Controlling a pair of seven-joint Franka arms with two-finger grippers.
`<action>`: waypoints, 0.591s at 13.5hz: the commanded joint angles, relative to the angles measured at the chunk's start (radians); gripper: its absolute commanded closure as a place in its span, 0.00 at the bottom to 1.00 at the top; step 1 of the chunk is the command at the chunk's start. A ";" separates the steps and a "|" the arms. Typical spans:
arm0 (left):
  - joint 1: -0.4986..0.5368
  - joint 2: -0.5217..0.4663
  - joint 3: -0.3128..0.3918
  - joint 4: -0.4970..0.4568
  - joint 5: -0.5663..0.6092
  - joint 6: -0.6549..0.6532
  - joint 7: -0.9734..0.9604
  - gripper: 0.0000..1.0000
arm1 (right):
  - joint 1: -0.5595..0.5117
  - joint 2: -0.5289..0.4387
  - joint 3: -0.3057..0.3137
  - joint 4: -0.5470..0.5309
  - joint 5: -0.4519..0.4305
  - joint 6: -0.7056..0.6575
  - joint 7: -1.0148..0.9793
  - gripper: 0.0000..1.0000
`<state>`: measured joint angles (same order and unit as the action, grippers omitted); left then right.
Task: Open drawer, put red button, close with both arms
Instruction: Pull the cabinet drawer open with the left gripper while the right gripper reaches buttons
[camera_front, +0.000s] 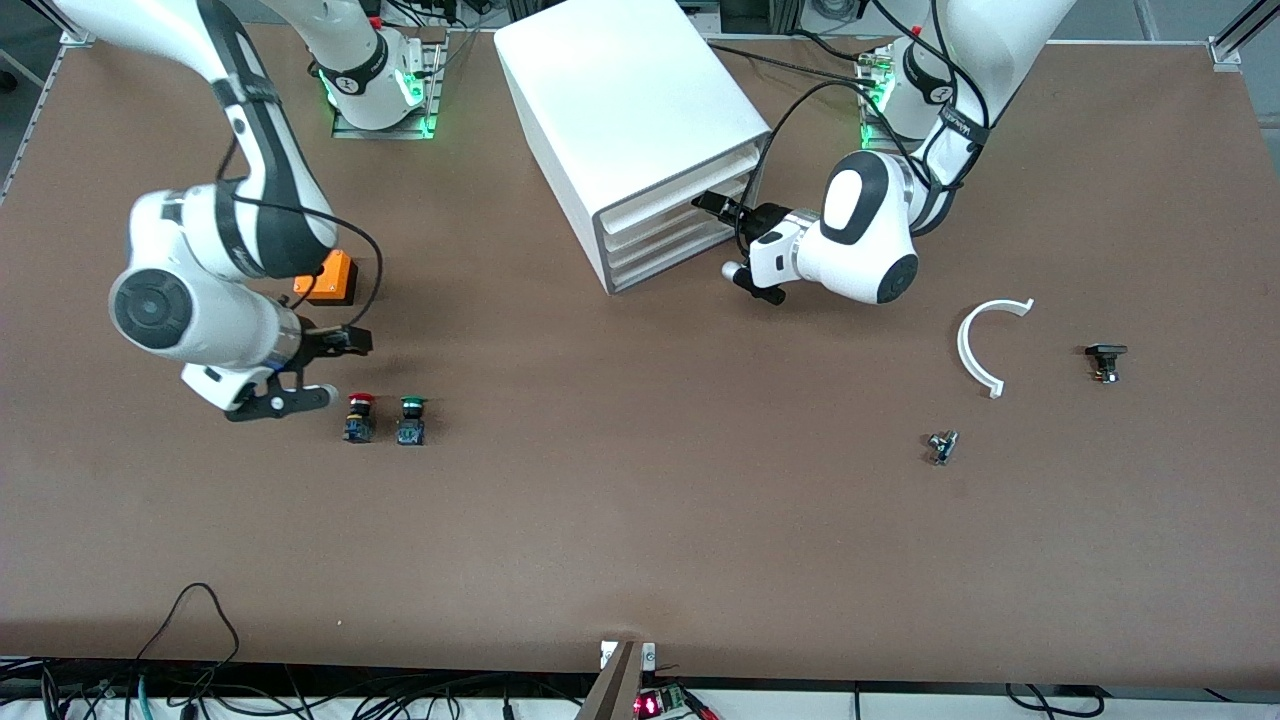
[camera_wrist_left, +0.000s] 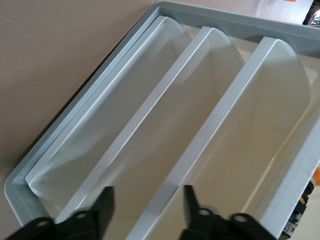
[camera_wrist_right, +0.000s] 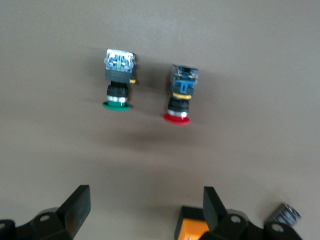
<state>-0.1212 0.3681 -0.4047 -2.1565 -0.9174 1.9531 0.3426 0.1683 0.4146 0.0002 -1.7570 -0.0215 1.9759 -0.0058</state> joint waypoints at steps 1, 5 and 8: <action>0.003 -0.025 0.001 -0.023 -0.021 0.006 0.015 1.00 | -0.004 0.021 -0.005 -0.030 0.018 0.079 0.000 0.00; 0.026 -0.044 0.136 0.004 -0.009 0.007 0.032 1.00 | -0.019 0.024 -0.008 -0.042 0.029 0.112 0.001 0.00; 0.028 -0.035 0.188 0.061 -0.006 0.070 0.029 1.00 | -0.027 0.032 -0.011 -0.038 0.031 0.153 0.001 0.00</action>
<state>-0.0971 0.3375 -0.2437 -2.1193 -0.9231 1.9603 0.4049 0.1472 0.4590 -0.0111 -1.7779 -0.0067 2.0905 -0.0056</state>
